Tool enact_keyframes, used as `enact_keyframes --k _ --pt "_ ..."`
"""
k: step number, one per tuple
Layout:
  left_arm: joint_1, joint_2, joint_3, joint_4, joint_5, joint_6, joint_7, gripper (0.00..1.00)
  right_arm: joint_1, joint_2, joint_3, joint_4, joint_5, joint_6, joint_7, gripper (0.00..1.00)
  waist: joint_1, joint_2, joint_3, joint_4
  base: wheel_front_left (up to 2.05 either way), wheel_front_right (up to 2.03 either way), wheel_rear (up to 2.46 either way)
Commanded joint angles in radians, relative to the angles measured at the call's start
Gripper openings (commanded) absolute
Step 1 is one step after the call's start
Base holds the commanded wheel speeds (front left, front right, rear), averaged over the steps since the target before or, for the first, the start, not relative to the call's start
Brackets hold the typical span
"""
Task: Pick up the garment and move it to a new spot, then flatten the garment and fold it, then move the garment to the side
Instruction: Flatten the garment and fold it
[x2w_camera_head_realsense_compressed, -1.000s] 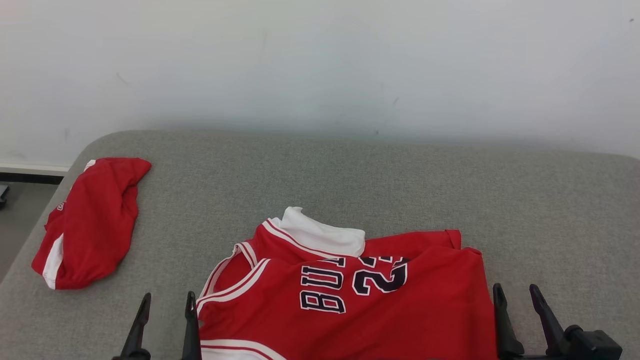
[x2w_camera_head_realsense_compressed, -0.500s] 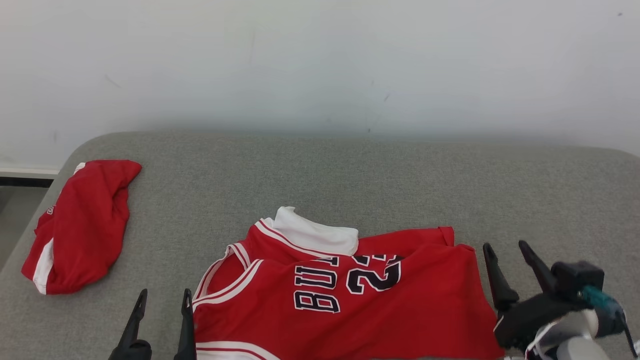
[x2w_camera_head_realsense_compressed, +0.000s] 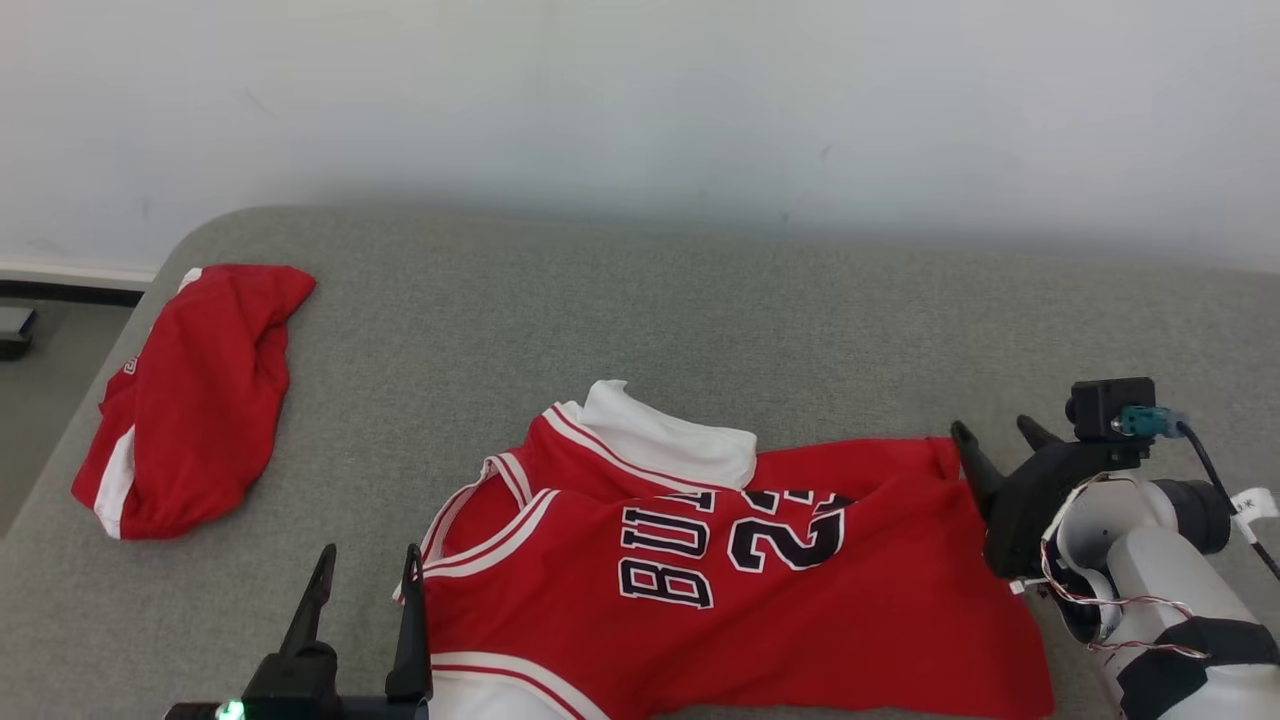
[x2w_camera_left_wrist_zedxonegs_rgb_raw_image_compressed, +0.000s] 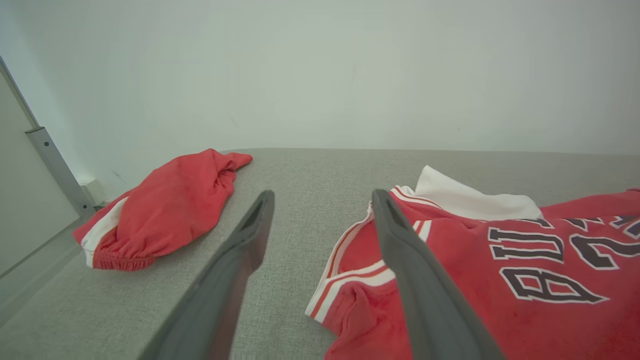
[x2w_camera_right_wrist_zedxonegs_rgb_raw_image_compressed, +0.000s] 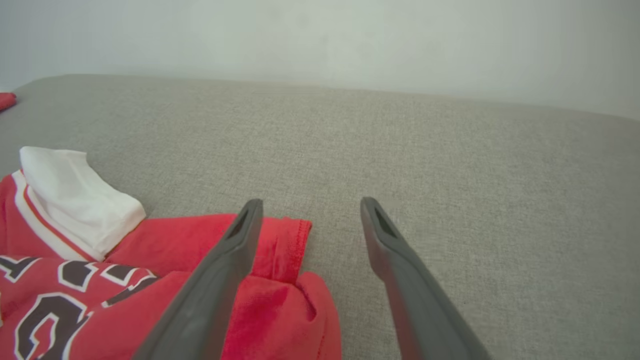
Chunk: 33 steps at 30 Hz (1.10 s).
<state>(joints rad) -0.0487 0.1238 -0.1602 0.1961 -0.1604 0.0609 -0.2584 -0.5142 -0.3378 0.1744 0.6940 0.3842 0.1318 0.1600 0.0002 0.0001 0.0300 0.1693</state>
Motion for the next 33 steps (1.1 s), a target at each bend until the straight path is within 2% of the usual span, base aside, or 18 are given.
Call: enact_keyframes --k 1,9,10,11,12,16,28,33 --pt "-0.021 -0.004 -0.001 0.011 -0.005 -0.006 -0.005 1.00 -0.024 0.007 0.021 0.036 0.018 -0.002 0.011 1.00 -0.0002 -0.0001 0.029 0.031 0.00 0.00 0.00" --pt "-0.045 -0.016 -0.010 0.037 -0.009 -0.011 -0.008 1.00 -0.083 0.007 0.118 0.200 0.069 -0.002 0.096 1.00 -0.0002 -0.0001 0.034 0.056 0.00 0.00 0.00" --pt "-0.046 -0.017 -0.009 0.038 -0.010 -0.011 -0.008 1.00 -0.089 0.007 0.131 0.214 0.079 -0.002 0.105 0.87 -0.0002 -0.0001 0.032 0.057 0.00 0.00 0.00" --pt "-0.046 -0.017 -0.007 0.037 -0.009 -0.012 -0.008 1.00 -0.100 0.005 0.142 0.224 0.089 -0.002 0.107 0.37 -0.0002 -0.0001 0.031 0.057 0.00 0.00 0.00" --pt "-0.046 -0.017 -0.005 0.035 -0.010 -0.012 -0.008 1.00 -0.111 0.002 0.150 0.230 0.096 -0.002 0.097 0.00 -0.0002 -0.0001 0.031 0.056 0.00 0.00 0.00" --pt "-0.044 -0.022 -0.003 0.032 -0.013 -0.014 -0.007 1.00 -0.143 -0.013 0.165 0.256 0.112 -0.002 0.015 0.00 -0.0002 -0.0001 0.032 0.054 0.00 0.00 0.00" --pt "-0.043 -0.042 0.004 0.026 -0.023 -0.024 -0.007 1.00 -0.364 -0.100 0.088 0.323 0.165 -0.002 -0.248 0.00 -0.0002 -0.0001 0.050 0.049 0.00 0.00 0.00" --pt "-0.055 -0.051 -0.001 0.033 -0.023 -0.032 -0.007 1.00 -0.427 -0.093 0.088 0.415 0.134 -0.002 -0.276 0.00 -0.0002 -0.0001 0.063 0.062 0.00 0.00 0.00"
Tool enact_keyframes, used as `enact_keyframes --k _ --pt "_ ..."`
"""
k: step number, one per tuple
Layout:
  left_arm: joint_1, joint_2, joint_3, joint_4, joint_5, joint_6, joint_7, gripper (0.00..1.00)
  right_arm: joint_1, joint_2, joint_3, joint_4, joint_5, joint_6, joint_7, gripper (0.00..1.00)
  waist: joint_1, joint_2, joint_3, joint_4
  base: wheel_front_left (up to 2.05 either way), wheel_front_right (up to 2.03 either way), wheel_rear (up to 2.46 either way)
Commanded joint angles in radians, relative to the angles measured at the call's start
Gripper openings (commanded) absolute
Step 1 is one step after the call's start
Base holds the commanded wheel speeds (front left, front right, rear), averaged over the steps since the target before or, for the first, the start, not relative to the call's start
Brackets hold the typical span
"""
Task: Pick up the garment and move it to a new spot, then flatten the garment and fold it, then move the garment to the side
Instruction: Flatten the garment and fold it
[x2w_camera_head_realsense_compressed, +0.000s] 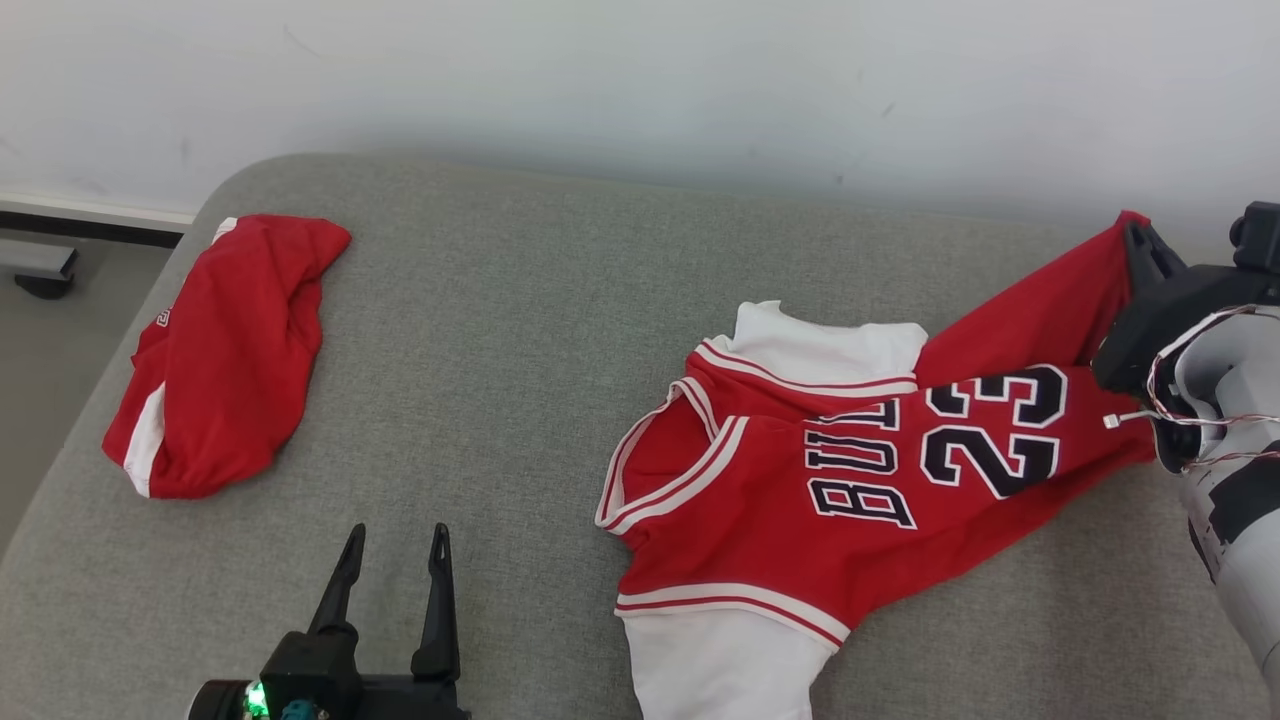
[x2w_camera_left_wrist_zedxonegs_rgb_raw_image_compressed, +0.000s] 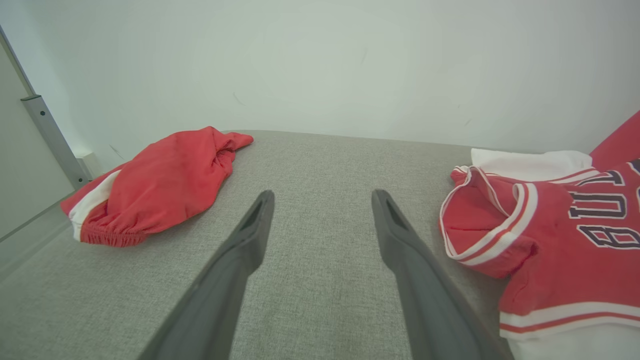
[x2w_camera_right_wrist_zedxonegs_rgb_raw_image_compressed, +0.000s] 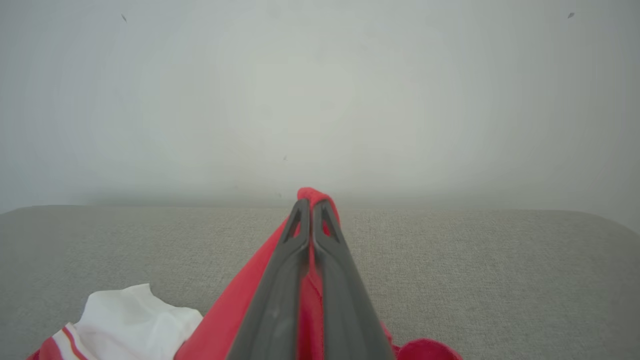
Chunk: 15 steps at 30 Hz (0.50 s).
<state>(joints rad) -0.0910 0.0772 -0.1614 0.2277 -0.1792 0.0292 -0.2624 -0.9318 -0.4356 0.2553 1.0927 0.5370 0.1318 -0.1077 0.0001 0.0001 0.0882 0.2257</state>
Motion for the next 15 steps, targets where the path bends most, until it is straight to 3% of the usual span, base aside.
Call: enact_keyframes --k 1,2,6,15 --pt "-0.013 -0.006 -0.001 0.002 -0.005 -0.002 -0.003 1.00 -0.019 0.003 0.010 0.038 -0.028 -0.002 -0.012 0.17 -0.0001 -0.0001 0.007 0.009 0.00 0.00 0.00" --pt "-0.014 -0.007 -0.001 0.004 -0.005 -0.002 -0.003 1.00 -0.028 0.001 0.010 0.058 -0.037 -0.002 -0.021 1.00 -0.0001 -0.0001 0.008 0.011 0.00 0.00 0.00" --pt "-0.013 -0.012 0.004 0.020 -0.008 -0.010 -0.003 1.00 -0.036 0.017 0.019 0.120 -0.060 -0.002 -0.062 1.00 -0.0001 -0.0001 -0.003 0.009 0.00 0.00 0.00" --pt "0.021 -0.014 0.026 0.013 -0.001 -0.012 -0.004 1.00 0.051 0.018 0.048 0.102 -0.024 -0.002 -0.115 1.00 -0.0001 -0.0001 -0.049 -0.024 0.00 0.00 0.00"
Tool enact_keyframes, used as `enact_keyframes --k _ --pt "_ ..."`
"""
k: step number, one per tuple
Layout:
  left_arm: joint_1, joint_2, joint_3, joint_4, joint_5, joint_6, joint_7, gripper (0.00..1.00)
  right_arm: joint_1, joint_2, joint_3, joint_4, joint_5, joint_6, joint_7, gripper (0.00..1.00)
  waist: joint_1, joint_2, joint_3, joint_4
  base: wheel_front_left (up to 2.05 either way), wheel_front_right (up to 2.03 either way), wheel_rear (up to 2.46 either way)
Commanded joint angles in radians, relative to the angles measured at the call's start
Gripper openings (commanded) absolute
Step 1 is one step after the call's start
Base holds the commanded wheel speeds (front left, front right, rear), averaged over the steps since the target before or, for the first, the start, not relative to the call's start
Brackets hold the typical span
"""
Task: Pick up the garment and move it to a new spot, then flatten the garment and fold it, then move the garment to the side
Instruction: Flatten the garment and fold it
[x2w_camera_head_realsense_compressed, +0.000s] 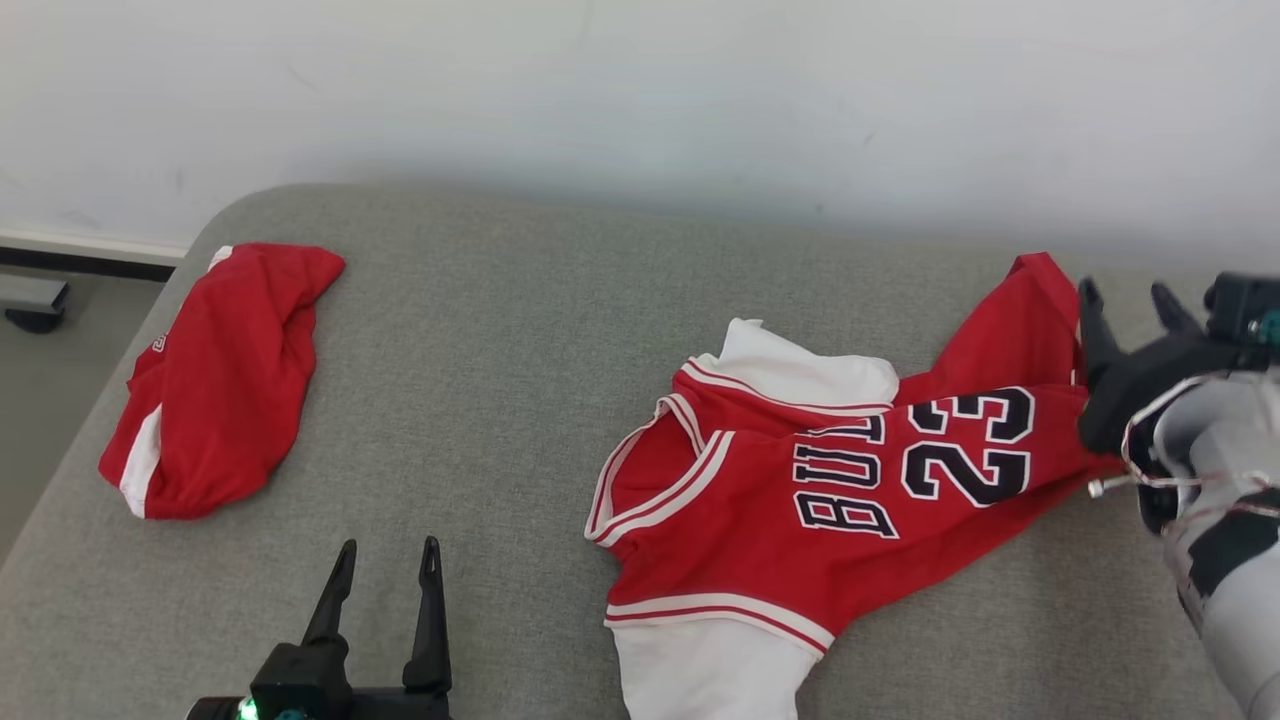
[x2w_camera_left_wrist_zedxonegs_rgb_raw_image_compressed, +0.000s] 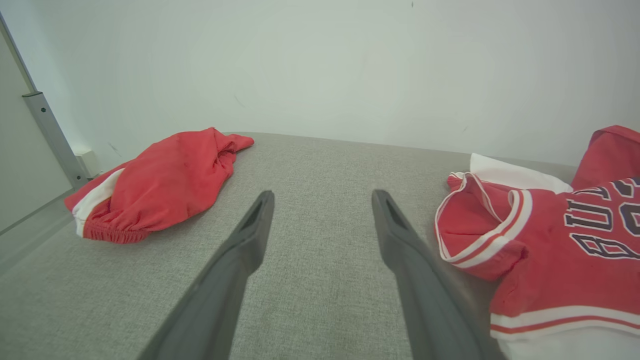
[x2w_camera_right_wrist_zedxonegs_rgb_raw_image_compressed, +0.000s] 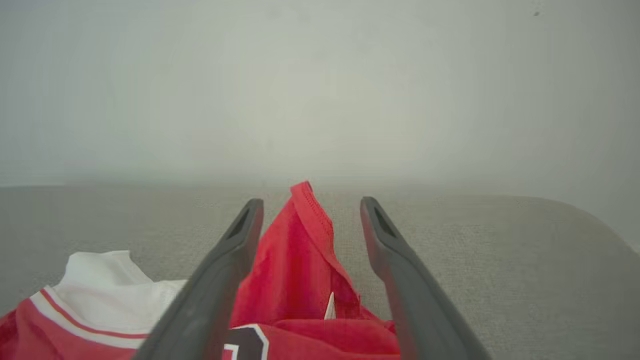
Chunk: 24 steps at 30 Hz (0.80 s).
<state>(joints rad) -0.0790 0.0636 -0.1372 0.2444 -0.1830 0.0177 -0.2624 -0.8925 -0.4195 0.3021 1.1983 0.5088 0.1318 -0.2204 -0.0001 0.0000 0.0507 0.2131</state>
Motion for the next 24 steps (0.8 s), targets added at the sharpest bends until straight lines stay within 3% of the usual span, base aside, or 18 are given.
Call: enact_keyframes --k 1,11,17,24 --pt "0.013 -0.001 0.003 -0.006 0.005 -0.001 -0.004 1.00 0.029 -0.006 0.006 -0.010 0.015 -0.002 -0.004 1.00 0.0001 0.0000 -0.015 -0.014 0.00 0.00 0.00" --pt "0.019 -0.001 0.015 -0.036 0.019 -0.007 -0.004 1.00 0.201 -0.084 -0.030 -0.010 0.126 -0.002 -0.020 1.00 0.0001 0.0000 0.007 -0.024 0.00 0.00 0.00" --pt "-0.022 -0.004 0.004 -0.041 0.027 -0.015 -0.004 1.00 0.152 -0.115 -0.070 0.042 0.146 -0.002 -0.012 1.00 0.0001 0.0000 0.074 -0.003 0.00 0.00 0.00" --pt "-0.057 -0.007 -0.011 -0.033 0.032 -0.016 -0.004 1.00 0.116 -0.100 -0.107 0.083 0.138 -0.002 0.006 1.00 0.0001 0.0000 0.120 0.030 0.00 0.00 0.00"
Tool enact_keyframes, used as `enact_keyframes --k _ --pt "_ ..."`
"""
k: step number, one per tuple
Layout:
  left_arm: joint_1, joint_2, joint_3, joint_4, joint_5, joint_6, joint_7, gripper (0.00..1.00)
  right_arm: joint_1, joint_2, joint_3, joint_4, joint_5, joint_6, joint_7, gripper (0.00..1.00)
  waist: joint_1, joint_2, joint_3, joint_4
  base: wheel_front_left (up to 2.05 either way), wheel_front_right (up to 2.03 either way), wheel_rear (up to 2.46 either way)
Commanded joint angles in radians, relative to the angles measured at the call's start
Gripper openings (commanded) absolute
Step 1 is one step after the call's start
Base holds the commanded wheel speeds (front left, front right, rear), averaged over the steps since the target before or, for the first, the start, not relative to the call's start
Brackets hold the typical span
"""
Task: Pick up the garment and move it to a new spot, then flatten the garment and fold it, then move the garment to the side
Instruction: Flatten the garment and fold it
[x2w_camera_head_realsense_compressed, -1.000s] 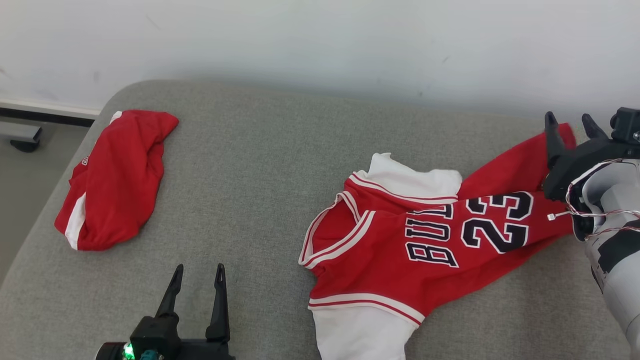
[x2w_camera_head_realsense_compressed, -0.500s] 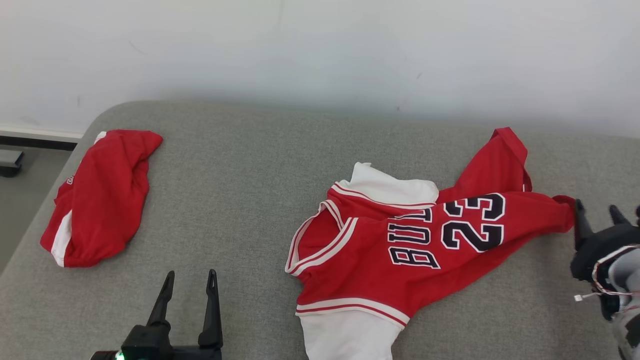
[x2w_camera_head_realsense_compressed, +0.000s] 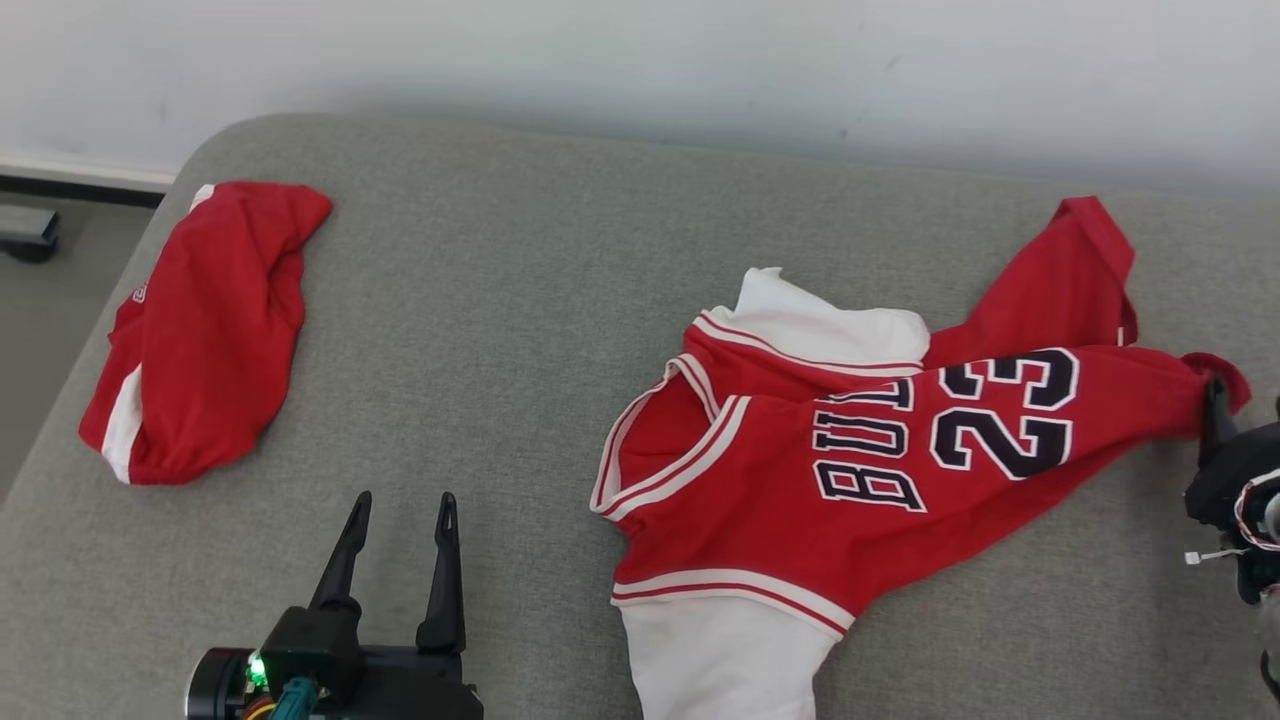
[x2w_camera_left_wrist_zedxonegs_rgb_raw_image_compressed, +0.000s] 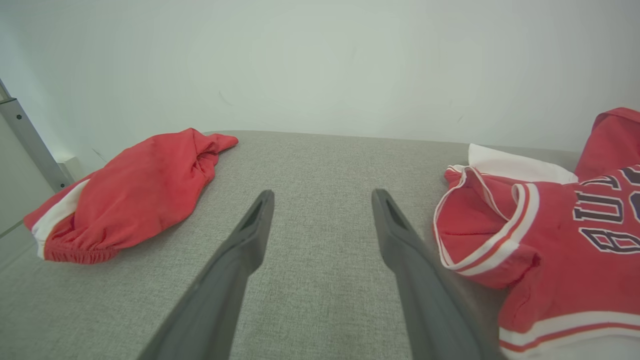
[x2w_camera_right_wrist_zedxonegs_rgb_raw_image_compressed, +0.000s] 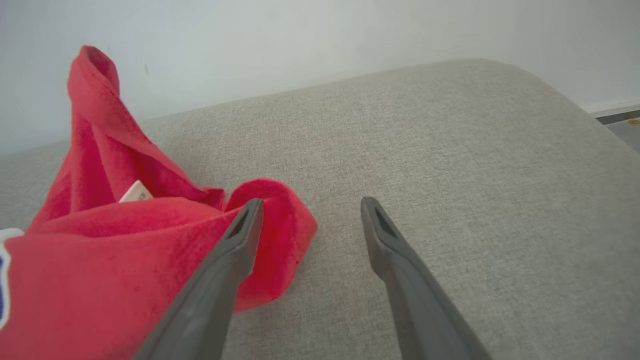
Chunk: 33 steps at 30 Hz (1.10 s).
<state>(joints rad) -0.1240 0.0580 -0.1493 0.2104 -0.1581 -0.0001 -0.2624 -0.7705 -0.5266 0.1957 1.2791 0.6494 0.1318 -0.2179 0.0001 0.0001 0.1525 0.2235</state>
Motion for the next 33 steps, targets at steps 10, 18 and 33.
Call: enact_keyframes --k 10,18,33 --pt "0.007 -0.003 0.003 0.015 0.007 0.007 -0.004 1.00 0.042 0.042 -0.019 -0.030 0.010 -0.002 -0.032 0.00 -0.0001 -0.0001 -0.025 0.007 0.00 0.00 0.00" --pt "0.071 -0.001 0.024 0.021 -0.005 0.005 -0.004 1.00 0.195 0.045 0.052 -0.307 0.036 -0.002 -0.047 0.00 -0.0001 -0.0001 -0.116 -0.065 0.00 0.00 0.00" --pt "0.140 -0.002 0.044 -0.004 -0.011 0.010 -0.004 1.00 0.747 0.100 -0.244 -1.269 0.114 -0.002 0.357 0.00 -0.0001 -0.0001 -0.174 -0.168 0.00 0.00 0.00"
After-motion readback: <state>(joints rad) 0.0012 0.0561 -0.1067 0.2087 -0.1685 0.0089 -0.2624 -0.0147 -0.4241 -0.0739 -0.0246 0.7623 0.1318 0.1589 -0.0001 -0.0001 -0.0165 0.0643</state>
